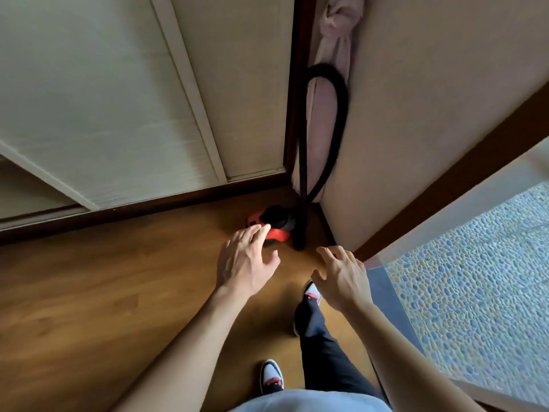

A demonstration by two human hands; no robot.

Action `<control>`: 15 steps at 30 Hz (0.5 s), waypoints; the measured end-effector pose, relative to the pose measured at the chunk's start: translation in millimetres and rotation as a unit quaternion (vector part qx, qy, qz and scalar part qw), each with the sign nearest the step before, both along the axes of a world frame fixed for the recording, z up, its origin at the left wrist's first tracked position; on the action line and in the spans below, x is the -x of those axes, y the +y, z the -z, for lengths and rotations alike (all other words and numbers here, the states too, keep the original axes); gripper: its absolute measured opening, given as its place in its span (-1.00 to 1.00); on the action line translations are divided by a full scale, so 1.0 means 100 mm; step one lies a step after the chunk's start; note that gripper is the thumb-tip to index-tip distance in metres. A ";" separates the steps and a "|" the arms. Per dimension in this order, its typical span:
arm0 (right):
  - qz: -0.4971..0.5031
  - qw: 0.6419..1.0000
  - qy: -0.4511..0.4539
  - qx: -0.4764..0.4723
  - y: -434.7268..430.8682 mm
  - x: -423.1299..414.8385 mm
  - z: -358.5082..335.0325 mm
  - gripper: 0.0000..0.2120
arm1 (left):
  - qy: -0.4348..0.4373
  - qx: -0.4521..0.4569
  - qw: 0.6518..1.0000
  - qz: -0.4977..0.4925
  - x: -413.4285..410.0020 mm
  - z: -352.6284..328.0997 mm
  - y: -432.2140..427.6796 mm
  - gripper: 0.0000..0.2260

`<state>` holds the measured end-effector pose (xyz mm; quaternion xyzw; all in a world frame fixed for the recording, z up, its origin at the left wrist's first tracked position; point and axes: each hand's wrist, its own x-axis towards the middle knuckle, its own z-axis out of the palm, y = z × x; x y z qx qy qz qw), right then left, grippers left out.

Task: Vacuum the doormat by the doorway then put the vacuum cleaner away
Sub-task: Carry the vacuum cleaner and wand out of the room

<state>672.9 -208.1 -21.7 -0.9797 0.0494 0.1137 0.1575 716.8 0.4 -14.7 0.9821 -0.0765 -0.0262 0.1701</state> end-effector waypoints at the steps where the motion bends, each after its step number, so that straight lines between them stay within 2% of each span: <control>1: 0.000 1.000 0.000 -0.006 -0.03 -0.14 0.03 -0.49 | -0.003 -0.004 1.000 -0.001 -0.13 0.01 -0.03 -0.42; 8: -0.032 0.999 0.013 -0.018 -0.37 -1.36 0.10 -0.52 | 0.016 -0.010 0.999 -0.045 -1.13 0.01 -0.28 -0.46; 15: -0.067 0.997 -0.020 -0.037 -0.82 -2.53 0.23 -0.54 | 0.036 -0.016 0.997 -0.070 -2.10 0.09 -0.60 -0.45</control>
